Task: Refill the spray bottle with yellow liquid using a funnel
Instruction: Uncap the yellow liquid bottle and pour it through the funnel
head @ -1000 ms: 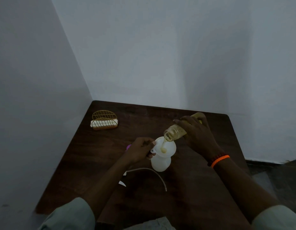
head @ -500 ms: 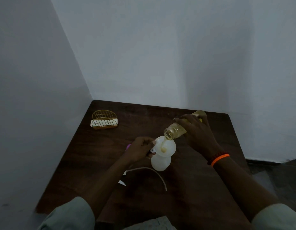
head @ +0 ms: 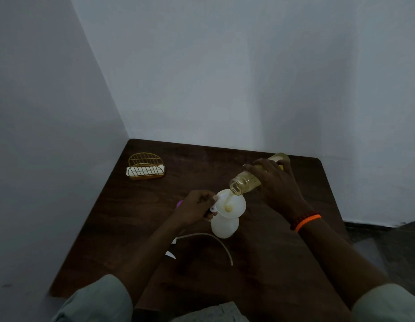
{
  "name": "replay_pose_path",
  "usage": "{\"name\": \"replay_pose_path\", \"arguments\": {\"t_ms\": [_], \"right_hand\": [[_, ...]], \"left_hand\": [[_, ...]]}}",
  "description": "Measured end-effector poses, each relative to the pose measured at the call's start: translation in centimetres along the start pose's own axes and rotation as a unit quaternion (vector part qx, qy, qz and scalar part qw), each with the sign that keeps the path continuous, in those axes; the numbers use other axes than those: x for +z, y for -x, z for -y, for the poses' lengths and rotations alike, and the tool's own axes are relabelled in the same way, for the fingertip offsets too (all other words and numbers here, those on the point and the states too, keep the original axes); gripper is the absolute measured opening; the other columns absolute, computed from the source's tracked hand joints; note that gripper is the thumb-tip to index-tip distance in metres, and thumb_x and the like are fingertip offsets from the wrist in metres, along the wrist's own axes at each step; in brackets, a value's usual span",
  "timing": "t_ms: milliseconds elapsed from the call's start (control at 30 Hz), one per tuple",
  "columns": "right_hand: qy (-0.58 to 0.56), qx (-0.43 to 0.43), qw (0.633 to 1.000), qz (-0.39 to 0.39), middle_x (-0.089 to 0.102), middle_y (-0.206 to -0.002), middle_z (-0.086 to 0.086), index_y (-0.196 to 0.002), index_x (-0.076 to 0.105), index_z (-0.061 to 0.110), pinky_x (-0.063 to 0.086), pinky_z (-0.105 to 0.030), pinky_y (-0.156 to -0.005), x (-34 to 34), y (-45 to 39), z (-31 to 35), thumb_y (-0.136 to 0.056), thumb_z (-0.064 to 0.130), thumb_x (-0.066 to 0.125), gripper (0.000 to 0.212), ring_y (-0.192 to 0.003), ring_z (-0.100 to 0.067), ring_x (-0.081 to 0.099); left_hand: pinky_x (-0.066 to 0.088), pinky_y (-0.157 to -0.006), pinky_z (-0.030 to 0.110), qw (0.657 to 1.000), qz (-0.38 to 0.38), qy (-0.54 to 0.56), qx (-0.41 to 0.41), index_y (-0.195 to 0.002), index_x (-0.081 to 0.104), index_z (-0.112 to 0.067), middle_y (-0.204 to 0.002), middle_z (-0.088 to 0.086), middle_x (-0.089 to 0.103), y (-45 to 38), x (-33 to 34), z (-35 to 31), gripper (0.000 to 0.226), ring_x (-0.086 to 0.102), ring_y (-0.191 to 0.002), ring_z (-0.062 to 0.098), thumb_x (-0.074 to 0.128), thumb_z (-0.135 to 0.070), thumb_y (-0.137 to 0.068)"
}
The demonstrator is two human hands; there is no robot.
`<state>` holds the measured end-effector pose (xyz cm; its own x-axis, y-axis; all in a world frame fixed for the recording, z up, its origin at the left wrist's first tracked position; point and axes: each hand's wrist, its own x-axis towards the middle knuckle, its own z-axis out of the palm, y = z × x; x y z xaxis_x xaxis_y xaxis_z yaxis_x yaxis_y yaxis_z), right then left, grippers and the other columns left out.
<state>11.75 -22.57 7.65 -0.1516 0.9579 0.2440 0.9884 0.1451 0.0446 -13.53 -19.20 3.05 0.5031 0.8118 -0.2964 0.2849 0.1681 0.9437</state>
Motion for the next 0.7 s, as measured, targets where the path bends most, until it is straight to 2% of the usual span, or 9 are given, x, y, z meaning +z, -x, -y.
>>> {"name": "replay_pose_path", "arguments": {"t_ms": [333,533,700], "right_hand": [[0.000,-0.002,1.000,0.001,0.057,-0.138,-0.008,-0.141,0.051,0.027,0.033,-0.055,-0.106,-0.20,0.20,0.09,-0.076,0.018,0.080,0.072,-0.129,-0.028,0.054],[0.003,-0.009,1.000,-0.013,0.059,-0.134,-0.007,-0.138,0.055,0.027,0.031,-0.051,-0.105,-0.11,0.44,0.19,-0.073,0.016,0.082,0.071,-0.124,-0.027,0.057],[0.007,-0.014,1.000,-0.017,0.060,-0.133,-0.008,-0.137,0.056,0.025,0.036,-0.052,-0.104,-0.33,0.59,0.24,-0.071,0.016,0.084,0.073,-0.123,-0.029,0.057]], "left_hand": [[0.054,-0.058,0.024,1.000,0.000,0.007,-0.002,-0.110,0.068,-0.001,-0.080,0.010,0.069,0.22,0.02,0.03,0.027,0.064,-0.063,0.012,0.052,-0.022,-0.103],[0.054,-0.058,0.024,1.000,0.003,0.002,0.002,-0.108,0.069,-0.003,-0.078,0.007,0.069,0.26,0.01,0.18,0.027,0.064,-0.064,0.012,0.052,-0.023,-0.103],[0.054,-0.058,0.024,1.000,0.003,-0.001,0.007,-0.104,0.069,-0.003,-0.076,0.005,0.068,0.29,0.06,0.09,0.027,0.064,-0.065,0.014,0.052,-0.023,-0.103]]}}
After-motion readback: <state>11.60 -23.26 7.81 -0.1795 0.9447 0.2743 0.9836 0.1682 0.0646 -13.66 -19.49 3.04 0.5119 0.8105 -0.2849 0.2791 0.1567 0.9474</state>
